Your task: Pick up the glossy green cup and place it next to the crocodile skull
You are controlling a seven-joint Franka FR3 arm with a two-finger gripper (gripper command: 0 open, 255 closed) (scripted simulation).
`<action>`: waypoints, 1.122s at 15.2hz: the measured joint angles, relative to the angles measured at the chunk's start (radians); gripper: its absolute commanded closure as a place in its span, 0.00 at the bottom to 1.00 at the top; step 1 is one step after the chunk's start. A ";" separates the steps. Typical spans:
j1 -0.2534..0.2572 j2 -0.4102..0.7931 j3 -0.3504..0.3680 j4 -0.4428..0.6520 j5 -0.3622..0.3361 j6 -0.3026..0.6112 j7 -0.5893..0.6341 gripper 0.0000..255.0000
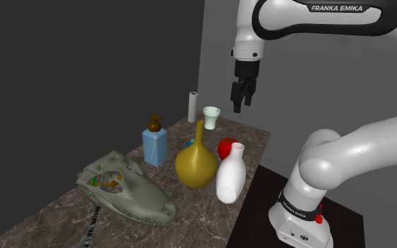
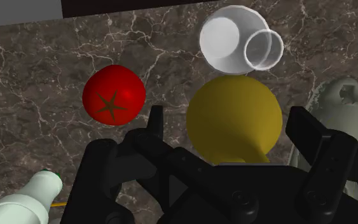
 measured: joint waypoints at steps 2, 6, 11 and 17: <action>-0.002 0.006 -0.004 -0.003 -0.005 0.011 -0.007 0.00; -0.022 0.071 -0.047 -0.026 -0.052 0.113 -0.065 0.00; -0.052 0.186 -0.112 -0.032 -0.110 0.259 -0.148 0.00; -0.076 0.359 -0.175 0.010 -0.151 0.423 -0.229 0.00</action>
